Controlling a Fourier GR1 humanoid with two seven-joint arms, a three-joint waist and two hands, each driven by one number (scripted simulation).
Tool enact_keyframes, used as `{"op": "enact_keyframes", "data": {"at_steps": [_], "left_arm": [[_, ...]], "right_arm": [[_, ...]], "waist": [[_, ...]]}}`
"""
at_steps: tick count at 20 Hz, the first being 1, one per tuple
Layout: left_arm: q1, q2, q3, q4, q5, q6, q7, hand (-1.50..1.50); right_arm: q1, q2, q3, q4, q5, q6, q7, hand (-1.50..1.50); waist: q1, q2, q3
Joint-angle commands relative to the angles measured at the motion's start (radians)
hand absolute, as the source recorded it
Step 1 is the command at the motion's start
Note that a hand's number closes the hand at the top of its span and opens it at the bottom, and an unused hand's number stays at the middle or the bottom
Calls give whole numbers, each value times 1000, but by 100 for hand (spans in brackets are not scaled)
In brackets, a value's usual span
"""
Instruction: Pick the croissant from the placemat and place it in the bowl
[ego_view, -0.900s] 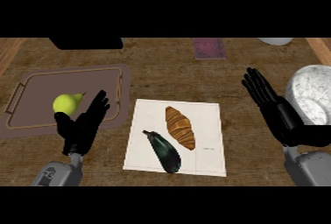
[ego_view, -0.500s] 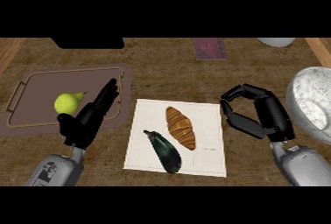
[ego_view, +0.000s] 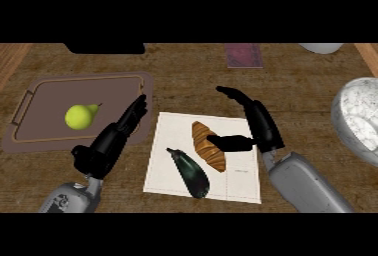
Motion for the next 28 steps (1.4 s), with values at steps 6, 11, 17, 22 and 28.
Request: {"op": "enact_keyframes", "data": {"at_steps": [6,11,17,22,28], "left_arm": [[1,4,16,15,13,-29,-4,0],[-7,11,22,12,15,-47,-11,0],[25,34,59,-19,29,-69,-22,0],[11,6,57,26,-4,-72,-39,0],[-15,-20,71,17,-26,-60,-4,0]], "right_arm": [[-278,-131,177,45,161,374,431,-150],[-389,-67,203,50,-23,721,670,-150],[-512,29,95,78,-217,909,951,-150],[-530,88,101,171,-208,921,977,-150],[-494,139,133,119,-153,881,1018,-150]], "waist": [[0,-5,-4],[4,-3,-4],[0,-1,0],[-5,3,0],[-13,1,1]]}}
